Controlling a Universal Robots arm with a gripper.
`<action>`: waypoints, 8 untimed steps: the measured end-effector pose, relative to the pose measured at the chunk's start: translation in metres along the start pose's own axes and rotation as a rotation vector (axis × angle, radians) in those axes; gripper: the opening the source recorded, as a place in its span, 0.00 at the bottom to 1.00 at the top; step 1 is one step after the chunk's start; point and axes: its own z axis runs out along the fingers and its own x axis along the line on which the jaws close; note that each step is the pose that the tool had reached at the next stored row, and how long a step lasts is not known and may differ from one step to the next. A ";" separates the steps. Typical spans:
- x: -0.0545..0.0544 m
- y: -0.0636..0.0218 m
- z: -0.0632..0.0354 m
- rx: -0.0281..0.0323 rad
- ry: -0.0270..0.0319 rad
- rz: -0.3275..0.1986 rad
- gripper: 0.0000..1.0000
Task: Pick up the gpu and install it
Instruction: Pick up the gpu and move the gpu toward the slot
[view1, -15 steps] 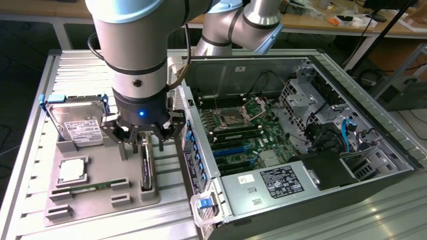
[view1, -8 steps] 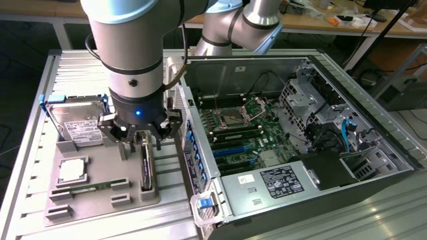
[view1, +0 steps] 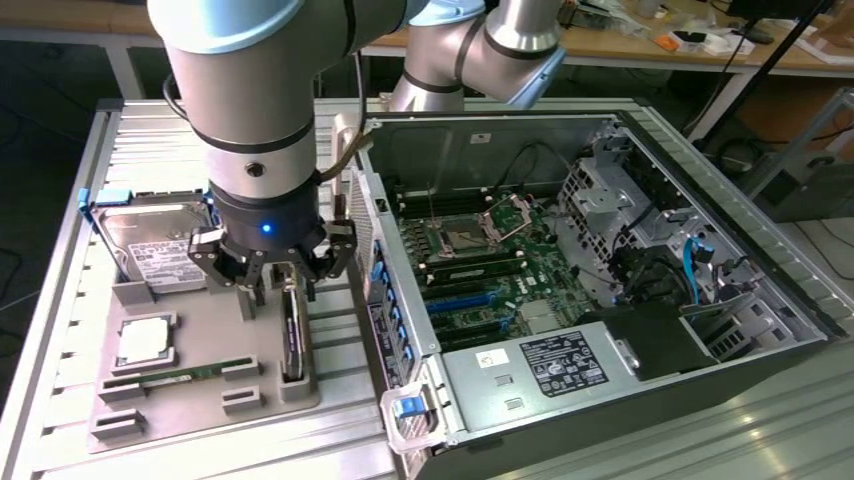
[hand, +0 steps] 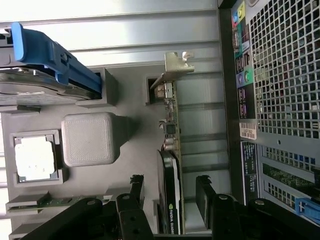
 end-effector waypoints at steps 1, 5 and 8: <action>0.000 0.0001 0.0009 -0.0001 -0.0010 0.000 0.54; 0.000 -0.0001 0.0047 -0.0003 -0.0039 0.000 0.54; 0.000 -0.0002 0.0080 0.0000 -0.0062 0.000 0.54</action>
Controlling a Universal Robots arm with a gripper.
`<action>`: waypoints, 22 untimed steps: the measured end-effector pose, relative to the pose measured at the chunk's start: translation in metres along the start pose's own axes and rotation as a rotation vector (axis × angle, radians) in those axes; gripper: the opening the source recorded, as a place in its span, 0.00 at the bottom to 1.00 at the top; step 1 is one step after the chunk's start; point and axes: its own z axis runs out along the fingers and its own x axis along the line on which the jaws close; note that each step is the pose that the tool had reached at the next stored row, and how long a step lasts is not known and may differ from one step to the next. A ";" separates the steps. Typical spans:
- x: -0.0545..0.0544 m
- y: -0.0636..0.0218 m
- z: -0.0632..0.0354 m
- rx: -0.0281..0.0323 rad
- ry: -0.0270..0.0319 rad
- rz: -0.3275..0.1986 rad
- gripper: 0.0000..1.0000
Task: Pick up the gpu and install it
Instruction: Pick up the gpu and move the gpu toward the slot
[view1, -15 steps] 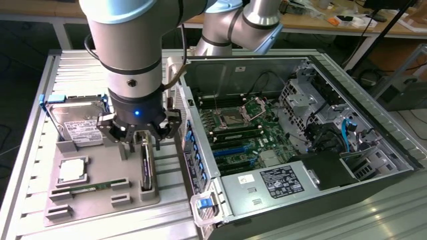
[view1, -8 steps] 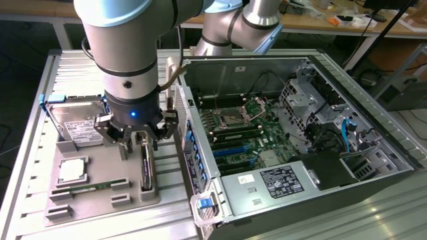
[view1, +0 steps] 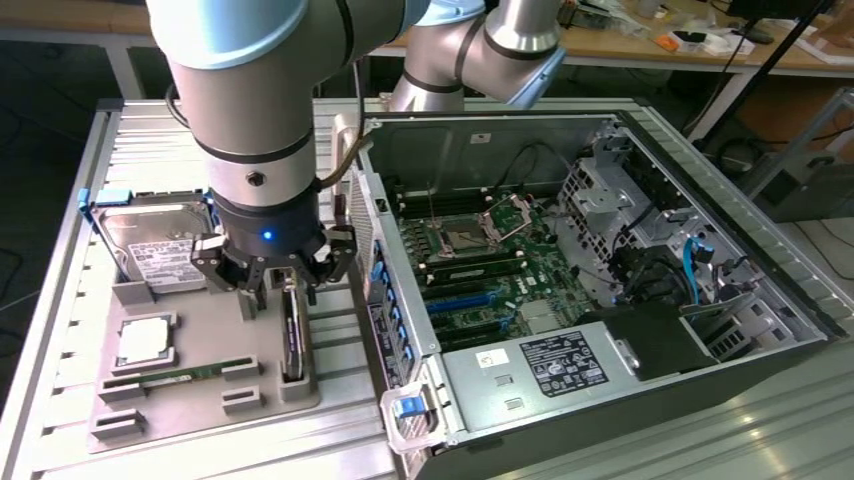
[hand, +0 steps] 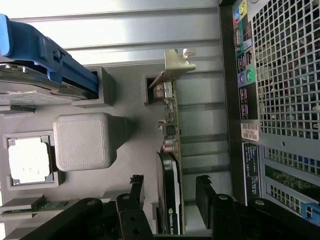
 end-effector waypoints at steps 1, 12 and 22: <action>0.000 0.0000 0.0011 0.0003 -0.0007 0.000 0.54; 0.001 -0.0010 0.0116 0.0034 -0.0021 -0.003 0.54; 0.001 -0.0017 0.0198 0.0039 -0.0024 -0.004 0.54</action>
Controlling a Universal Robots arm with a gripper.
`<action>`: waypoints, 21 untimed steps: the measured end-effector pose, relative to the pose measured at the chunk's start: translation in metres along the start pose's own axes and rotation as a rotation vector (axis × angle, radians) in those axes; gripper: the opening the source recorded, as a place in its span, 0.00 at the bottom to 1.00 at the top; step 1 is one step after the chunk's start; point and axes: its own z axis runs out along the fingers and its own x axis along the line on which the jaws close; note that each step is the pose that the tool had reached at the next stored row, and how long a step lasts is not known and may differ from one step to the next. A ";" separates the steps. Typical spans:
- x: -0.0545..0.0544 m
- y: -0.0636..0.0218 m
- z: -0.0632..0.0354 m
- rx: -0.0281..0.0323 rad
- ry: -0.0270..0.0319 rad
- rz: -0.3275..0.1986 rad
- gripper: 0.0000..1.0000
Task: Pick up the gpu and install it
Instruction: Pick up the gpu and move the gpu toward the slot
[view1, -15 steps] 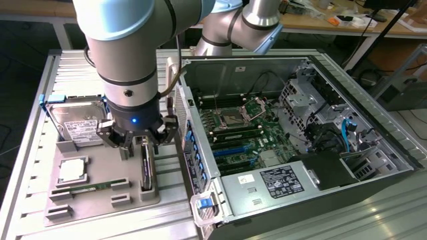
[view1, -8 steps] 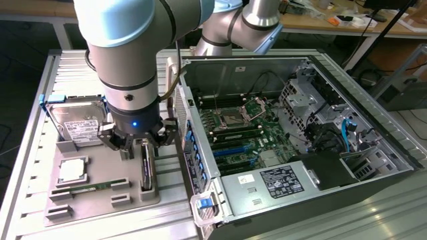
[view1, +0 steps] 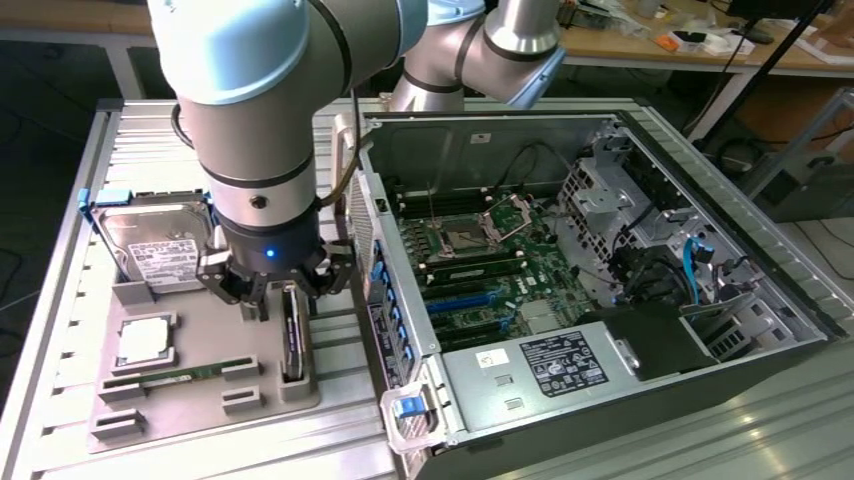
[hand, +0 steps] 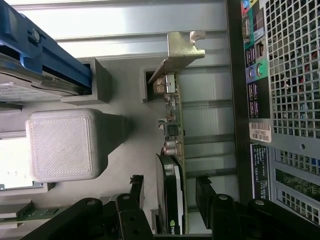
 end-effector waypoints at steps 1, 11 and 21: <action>0.000 0.0000 0.0001 0.0000 0.0000 0.000 0.54; 0.000 0.0000 0.0012 -0.0003 -0.0014 0.000 0.53; 0.000 0.0000 0.0013 -0.0003 -0.0013 0.000 0.31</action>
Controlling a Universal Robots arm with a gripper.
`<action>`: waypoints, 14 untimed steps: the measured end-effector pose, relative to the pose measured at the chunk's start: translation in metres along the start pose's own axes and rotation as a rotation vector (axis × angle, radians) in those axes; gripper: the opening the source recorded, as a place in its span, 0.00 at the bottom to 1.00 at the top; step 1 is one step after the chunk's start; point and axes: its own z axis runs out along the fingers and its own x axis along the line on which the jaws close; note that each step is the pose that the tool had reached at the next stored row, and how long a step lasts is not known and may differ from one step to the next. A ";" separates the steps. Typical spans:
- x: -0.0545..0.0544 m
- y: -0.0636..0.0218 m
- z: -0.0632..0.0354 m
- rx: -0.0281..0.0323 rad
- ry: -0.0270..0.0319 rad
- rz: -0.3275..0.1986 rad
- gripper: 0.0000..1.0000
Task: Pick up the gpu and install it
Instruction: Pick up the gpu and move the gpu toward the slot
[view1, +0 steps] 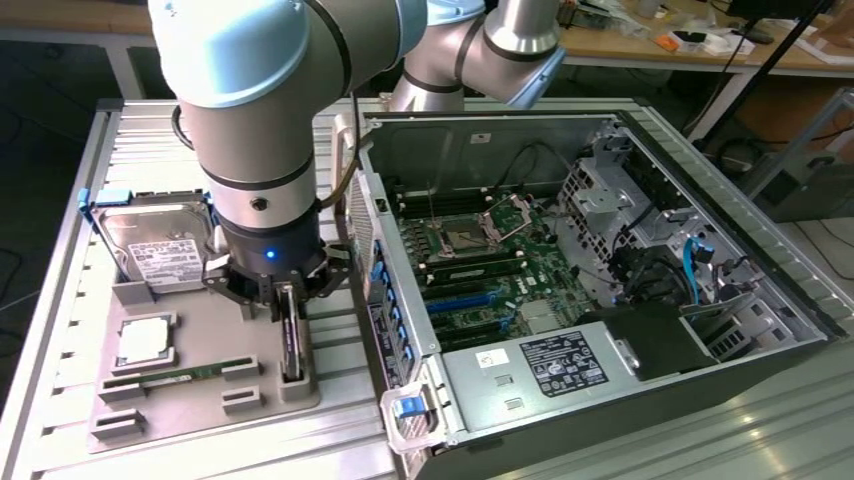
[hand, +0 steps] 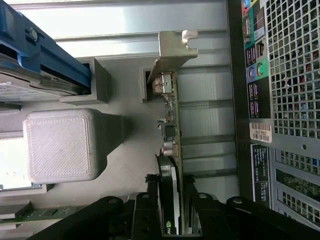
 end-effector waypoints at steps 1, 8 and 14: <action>0.000 0.0000 0.0000 0.0000 0.0000 0.000 0.31; 0.000 0.0000 0.0000 0.0000 0.0000 0.000 0.27; 0.000 0.0000 0.0000 0.0000 0.0000 0.000 0.27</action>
